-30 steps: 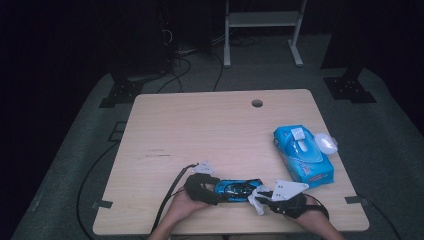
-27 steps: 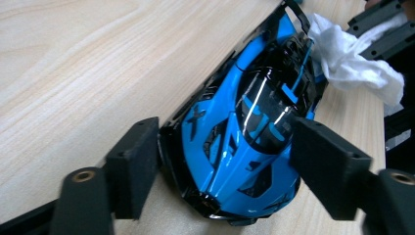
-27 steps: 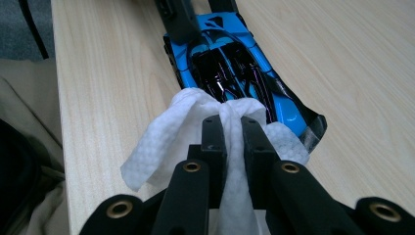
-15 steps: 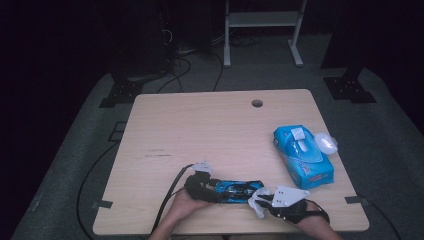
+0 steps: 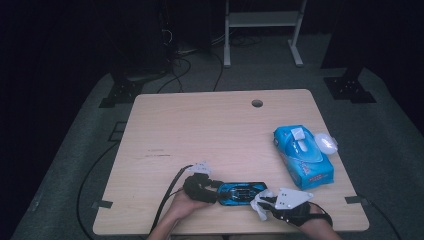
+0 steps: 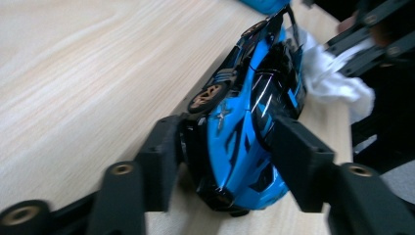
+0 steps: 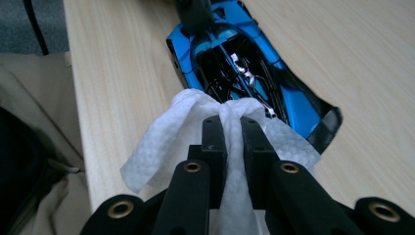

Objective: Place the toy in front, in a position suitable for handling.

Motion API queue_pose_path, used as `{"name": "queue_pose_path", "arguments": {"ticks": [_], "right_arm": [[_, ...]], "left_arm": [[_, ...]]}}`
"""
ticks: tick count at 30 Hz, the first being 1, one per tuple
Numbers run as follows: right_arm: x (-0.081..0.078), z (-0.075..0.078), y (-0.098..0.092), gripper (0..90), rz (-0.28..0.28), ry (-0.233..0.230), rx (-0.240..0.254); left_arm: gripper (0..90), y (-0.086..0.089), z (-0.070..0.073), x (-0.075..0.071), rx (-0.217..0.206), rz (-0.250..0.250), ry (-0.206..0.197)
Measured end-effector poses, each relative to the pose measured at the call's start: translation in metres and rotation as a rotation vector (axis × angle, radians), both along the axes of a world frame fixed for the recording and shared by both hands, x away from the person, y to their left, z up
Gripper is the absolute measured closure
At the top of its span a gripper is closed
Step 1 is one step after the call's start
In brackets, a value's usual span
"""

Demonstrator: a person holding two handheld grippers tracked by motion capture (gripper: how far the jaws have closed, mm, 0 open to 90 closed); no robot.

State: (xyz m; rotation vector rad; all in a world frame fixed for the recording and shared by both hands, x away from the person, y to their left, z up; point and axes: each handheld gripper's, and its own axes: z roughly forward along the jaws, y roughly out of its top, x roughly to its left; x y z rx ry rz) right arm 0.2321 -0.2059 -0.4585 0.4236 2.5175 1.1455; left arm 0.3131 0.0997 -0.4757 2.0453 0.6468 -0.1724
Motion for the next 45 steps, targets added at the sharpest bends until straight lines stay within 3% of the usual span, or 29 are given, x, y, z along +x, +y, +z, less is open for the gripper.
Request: {"name": "queue_pose_path", "arguments": {"ticks": [7,15,22,26,30,34,38,45], "right_arm": [[-0.002,-0.001,-0.001,82.4,0.009,0.018,-0.004],[-0.002,0.002,-0.001,82.4,0.003,0.035,-0.005],[-0.002,0.019,-0.001,82.4,-0.017,0.017,0.058],[0.005,0.032,-0.004,82.4,-0.050,0.000,0.107],[0.019,0.040,-0.006,82.4,-0.080,0.016,0.136],[0.022,0.039,0.000,82.4,-0.073,0.031,0.116],[0.024,0.041,0.000,82.4,-0.083,0.047,0.139],[0.040,0.045,0.001,82.4,-0.146,0.079,0.125]], "left_arm": [[52.1,0.003,0.002,-0.003,-0.021,-0.020,-0.029],[54.1,0.002,0.005,-0.011,-0.002,-0.045,-0.100],[55.0,0.000,0.009,-0.025,0.027,-0.042,-0.172],[55.7,-0.002,0.011,-0.032,0.046,-0.045,-0.220],[56.2,-0.003,0.012,-0.039,0.064,-0.052,-0.254],[56.2,-0.004,0.013,-0.047,0.085,-0.055,-0.298],[56.5,-0.004,0.013,-0.054,0.091,-0.060,-0.320],[58.1,-0.006,0.015,-0.062,0.114,-0.070,-0.375]]}}
